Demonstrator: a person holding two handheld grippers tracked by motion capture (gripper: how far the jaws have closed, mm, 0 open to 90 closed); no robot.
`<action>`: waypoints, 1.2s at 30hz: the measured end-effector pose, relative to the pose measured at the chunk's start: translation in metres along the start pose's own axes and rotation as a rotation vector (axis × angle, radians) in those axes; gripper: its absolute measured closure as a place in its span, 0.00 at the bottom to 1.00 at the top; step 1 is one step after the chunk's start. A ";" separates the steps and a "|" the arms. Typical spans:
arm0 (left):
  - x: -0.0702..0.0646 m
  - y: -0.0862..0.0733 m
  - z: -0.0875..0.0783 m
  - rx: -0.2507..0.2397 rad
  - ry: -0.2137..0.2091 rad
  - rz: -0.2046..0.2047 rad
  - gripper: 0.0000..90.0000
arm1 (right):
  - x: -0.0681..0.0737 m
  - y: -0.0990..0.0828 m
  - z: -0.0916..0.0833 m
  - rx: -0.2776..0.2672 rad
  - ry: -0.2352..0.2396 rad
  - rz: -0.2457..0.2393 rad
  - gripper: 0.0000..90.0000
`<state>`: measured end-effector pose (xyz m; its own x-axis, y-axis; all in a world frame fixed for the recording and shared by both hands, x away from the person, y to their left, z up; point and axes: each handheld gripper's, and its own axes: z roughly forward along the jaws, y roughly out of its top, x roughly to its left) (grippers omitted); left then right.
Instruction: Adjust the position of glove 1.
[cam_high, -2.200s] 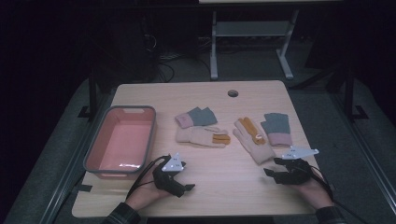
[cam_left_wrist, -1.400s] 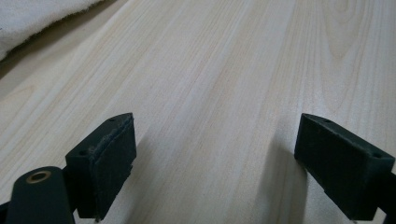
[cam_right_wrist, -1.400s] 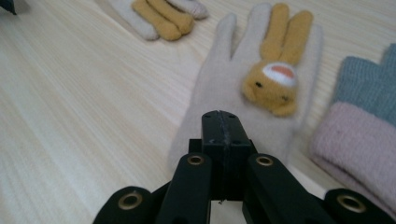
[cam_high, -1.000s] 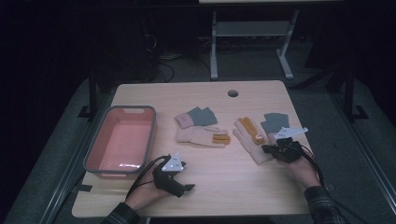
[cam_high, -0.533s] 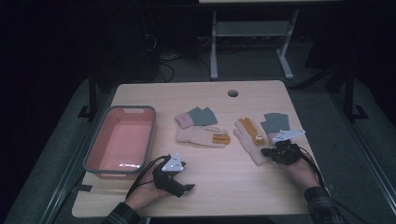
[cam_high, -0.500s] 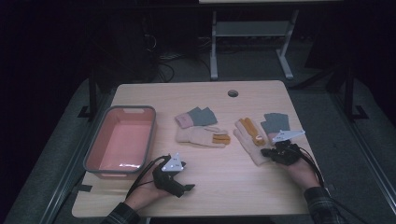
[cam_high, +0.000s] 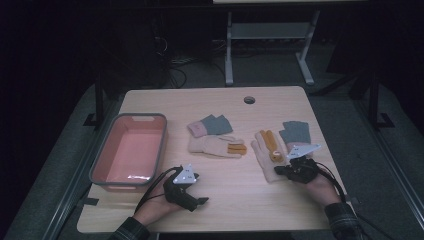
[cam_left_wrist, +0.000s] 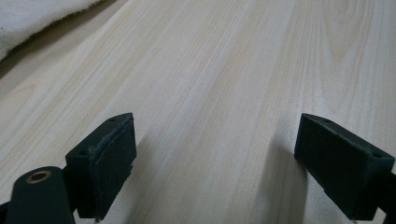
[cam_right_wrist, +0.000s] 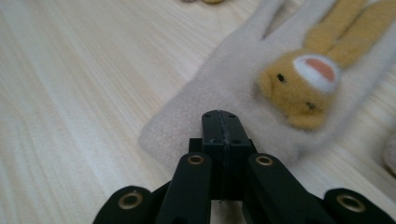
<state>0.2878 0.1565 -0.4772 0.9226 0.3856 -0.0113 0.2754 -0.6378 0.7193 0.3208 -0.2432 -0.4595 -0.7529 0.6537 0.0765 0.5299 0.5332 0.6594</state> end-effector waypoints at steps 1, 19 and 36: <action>0.000 0.000 0.000 -0.003 0.001 -0.003 0.13 | 0.002 0.000 0.000 0.002 0.003 -0.001 1.00; 0.000 0.000 0.000 -0.002 0.003 -0.001 0.13 | 0.031 0.000 0.001 0.020 0.094 -0.076 1.00; 0.013 0.037 0.001 0.088 0.078 -0.080 0.75 | 0.017 -0.012 -0.011 -0.064 -0.056 0.026 0.35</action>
<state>0.3100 0.1369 -0.4517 0.8742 0.4855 -0.0098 0.3729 -0.6581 0.6541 0.2969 -0.2441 -0.4580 -0.7155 0.6966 0.0532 0.5213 0.4816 0.7045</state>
